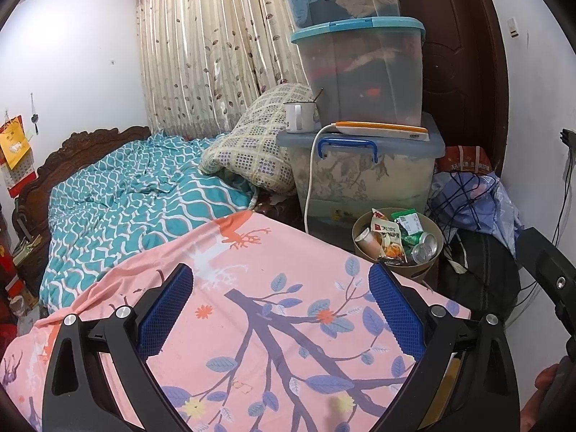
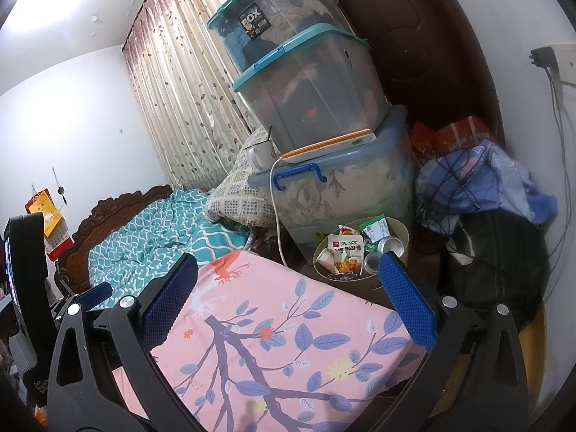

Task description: Collect trash

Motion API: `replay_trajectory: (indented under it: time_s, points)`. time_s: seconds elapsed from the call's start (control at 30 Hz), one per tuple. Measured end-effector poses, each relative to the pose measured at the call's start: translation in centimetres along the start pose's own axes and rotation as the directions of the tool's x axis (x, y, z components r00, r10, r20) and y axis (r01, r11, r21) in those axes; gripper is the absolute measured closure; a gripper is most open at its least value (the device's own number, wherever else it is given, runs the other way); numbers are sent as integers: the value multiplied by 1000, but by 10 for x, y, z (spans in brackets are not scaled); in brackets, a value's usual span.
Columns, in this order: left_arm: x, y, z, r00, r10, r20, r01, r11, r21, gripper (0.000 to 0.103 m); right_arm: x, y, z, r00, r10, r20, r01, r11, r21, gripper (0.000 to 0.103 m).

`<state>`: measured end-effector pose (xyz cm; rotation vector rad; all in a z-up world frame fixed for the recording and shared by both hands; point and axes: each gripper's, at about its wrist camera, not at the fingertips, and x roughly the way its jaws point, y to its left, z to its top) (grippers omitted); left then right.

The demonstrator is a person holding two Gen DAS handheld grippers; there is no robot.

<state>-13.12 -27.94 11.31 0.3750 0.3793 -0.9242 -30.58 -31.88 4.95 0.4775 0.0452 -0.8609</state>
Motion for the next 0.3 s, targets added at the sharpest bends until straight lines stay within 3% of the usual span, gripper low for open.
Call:
replay_trajectory:
  time_s: [0.3]
  points:
    - [3, 0, 1, 1000, -14, -12, 14, 1000, 2, 9, 3, 0, -7, 1000, -2, -4, 2, 1000, 7, 3]
